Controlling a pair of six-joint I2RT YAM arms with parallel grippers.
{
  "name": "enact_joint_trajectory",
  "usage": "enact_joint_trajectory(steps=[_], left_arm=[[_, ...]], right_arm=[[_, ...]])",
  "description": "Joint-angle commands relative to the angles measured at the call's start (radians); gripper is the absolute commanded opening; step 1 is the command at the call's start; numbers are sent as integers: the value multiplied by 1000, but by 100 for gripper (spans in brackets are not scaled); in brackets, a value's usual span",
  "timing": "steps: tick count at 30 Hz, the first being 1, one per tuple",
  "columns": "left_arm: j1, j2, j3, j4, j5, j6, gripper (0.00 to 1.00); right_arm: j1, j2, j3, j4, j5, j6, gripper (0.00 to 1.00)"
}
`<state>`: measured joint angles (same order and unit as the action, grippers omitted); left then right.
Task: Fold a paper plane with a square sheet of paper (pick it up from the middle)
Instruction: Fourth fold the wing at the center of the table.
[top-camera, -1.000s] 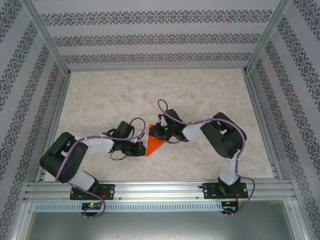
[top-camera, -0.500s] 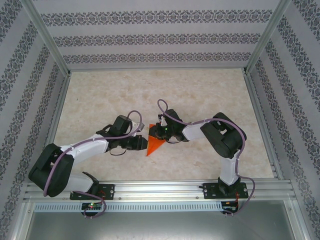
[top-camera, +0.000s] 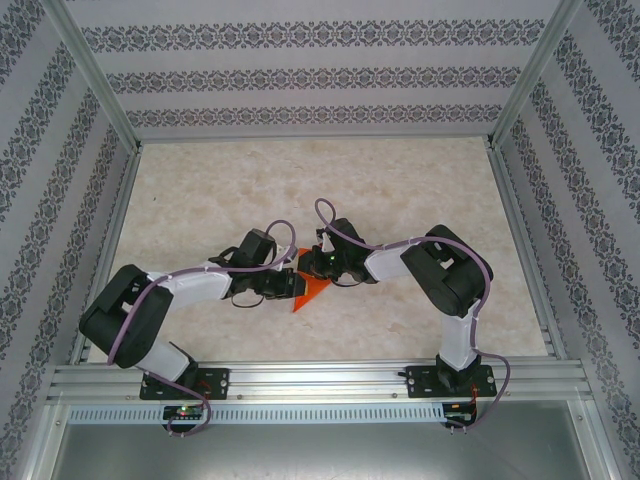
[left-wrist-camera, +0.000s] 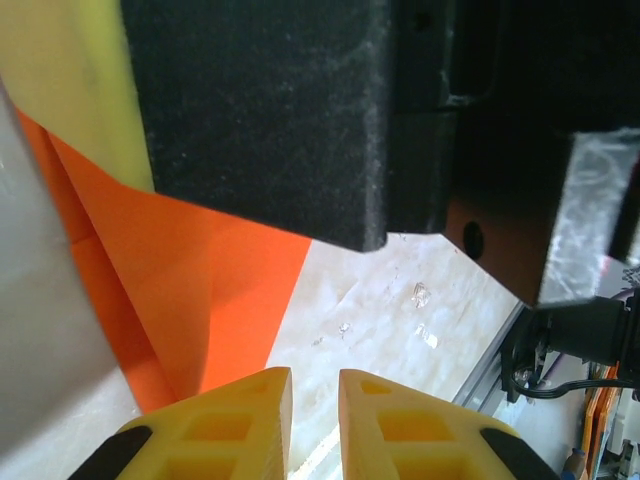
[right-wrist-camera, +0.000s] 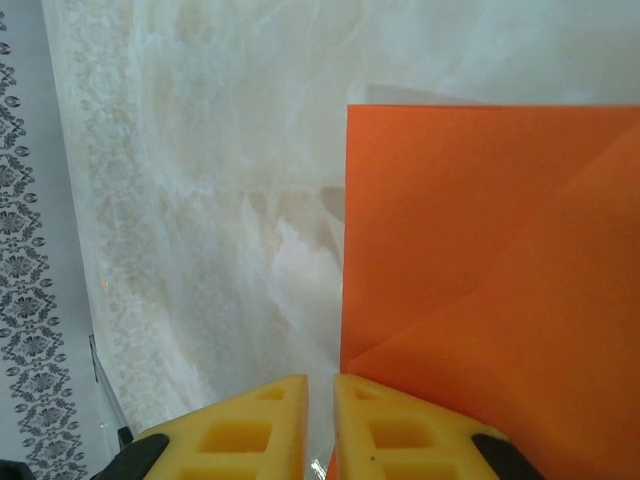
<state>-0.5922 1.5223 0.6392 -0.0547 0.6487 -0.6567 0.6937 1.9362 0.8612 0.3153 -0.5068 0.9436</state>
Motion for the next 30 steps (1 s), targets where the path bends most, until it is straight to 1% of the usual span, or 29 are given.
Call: enact_joint_trajectory(steps=[1, 5, 10, 19, 22, 30], left_arm=[[-10, 31, -17, 70, 3, -11, 21], [-9, 57, -30, 77, -5, -4, 21], [-10, 82, -83, 130, 26, -17, 21], [-9, 87, -132, 96, 69, 32, 21], [-10, 73, -142, 67, 65, 37, 21], [-9, 50, -172, 23, 124, 12, 24]], right_arm=[[17, 69, -40, -114, 91, -31, 16], [17, 70, -45, -114, 93, -30, 16], [18, 69, -45, -119, 94, -31, 16], [17, 73, -49, -125, 102, -34, 16], [17, 73, -49, -130, 106, -35, 16], [17, 72, -52, -139, 117, -36, 16]])
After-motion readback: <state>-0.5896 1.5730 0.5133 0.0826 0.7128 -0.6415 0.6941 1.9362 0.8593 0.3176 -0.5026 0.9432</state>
